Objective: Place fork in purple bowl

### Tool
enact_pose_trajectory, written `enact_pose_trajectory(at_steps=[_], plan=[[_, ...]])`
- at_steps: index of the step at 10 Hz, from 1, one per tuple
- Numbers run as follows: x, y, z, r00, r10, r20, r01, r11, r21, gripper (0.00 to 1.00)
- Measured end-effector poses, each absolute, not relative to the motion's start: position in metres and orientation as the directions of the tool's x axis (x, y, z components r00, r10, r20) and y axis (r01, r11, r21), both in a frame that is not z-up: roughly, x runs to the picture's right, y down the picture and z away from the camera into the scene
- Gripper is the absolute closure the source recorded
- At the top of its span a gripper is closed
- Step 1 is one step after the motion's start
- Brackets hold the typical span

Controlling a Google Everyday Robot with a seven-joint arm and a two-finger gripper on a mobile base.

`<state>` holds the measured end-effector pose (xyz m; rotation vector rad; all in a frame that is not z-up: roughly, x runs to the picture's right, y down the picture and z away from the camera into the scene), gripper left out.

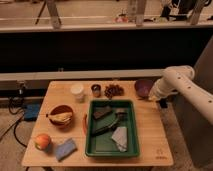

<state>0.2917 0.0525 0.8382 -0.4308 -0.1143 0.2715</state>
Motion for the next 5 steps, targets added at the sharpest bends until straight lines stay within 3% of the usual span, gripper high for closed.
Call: enact_pose_trajectory(at_steps=[5], plan=[[0.325, 0.028, 0.842, 0.914, 0.407, 0.012, -0.378, 0.859, -0.345, 1.00]])
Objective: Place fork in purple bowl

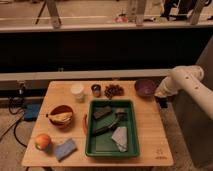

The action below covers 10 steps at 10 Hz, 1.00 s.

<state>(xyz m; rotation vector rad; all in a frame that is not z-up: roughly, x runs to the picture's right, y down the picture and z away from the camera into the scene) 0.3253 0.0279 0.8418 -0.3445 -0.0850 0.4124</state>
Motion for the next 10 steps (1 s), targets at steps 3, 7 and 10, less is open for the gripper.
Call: enact_pose_trajectory(at_steps=[3, 7, 10], plan=[[0.328, 0.007, 0.846, 0.905, 0.425, 0.021, -0.400, 0.865, -0.303, 1.00], [0.326, -0.018, 0.859, 0.905, 0.423, 0.036, -0.400, 0.878, -0.263, 1.00], [0.322, -0.026, 0.872, 0.908, 0.416, 0.040, -0.392, 0.882, -0.263, 1.00]])
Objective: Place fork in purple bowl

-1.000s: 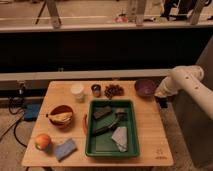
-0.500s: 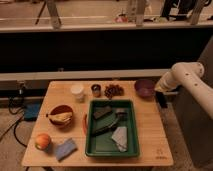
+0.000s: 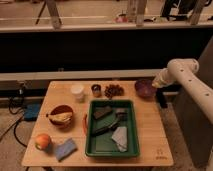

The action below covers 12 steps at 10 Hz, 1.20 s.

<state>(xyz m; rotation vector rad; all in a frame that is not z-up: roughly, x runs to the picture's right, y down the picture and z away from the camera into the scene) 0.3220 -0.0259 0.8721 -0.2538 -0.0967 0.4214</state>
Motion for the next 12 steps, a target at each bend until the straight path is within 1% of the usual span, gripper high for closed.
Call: enact_pose_trajectory(at_steps=[3, 12], plan=[[0.326, -0.024, 0.883, 0.900, 0.433, 0.039, -0.409, 0.873, -0.264, 1.00], [0.307, -0.012, 0.921, 0.929, 0.371, 0.006, -0.350, 0.881, -0.317, 1.00]])
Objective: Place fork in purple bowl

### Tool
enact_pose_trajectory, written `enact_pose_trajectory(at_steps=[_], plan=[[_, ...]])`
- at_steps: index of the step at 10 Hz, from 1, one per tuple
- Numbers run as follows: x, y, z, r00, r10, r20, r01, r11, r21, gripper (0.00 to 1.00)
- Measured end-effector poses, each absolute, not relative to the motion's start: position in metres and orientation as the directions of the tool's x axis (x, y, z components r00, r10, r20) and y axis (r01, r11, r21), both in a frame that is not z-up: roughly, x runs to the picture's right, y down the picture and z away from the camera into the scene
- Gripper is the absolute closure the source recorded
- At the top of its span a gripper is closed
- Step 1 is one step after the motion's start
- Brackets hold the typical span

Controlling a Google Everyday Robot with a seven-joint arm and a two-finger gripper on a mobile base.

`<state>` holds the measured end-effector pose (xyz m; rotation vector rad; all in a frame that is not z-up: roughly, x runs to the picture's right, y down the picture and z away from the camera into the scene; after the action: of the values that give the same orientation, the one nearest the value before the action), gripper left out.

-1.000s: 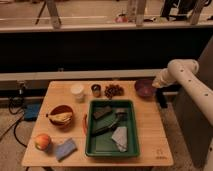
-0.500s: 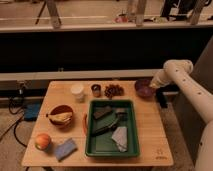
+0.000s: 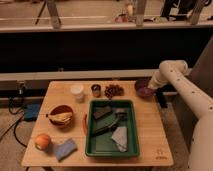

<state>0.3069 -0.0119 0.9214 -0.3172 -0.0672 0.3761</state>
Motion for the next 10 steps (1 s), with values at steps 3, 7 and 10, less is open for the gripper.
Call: enact_pose_trajectory(at_steps=[3, 7, 10], plan=[[0.304, -0.006, 0.933, 0.934, 0.356, -0.005, -0.338, 0.881, -0.331, 1.00], [0.301, 0.000, 0.950, 0.937, 0.349, -0.027, -0.336, 0.872, -0.356, 0.76], [0.304, 0.002, 0.958, 0.938, 0.345, -0.033, -0.332, 0.870, -0.364, 0.46]])
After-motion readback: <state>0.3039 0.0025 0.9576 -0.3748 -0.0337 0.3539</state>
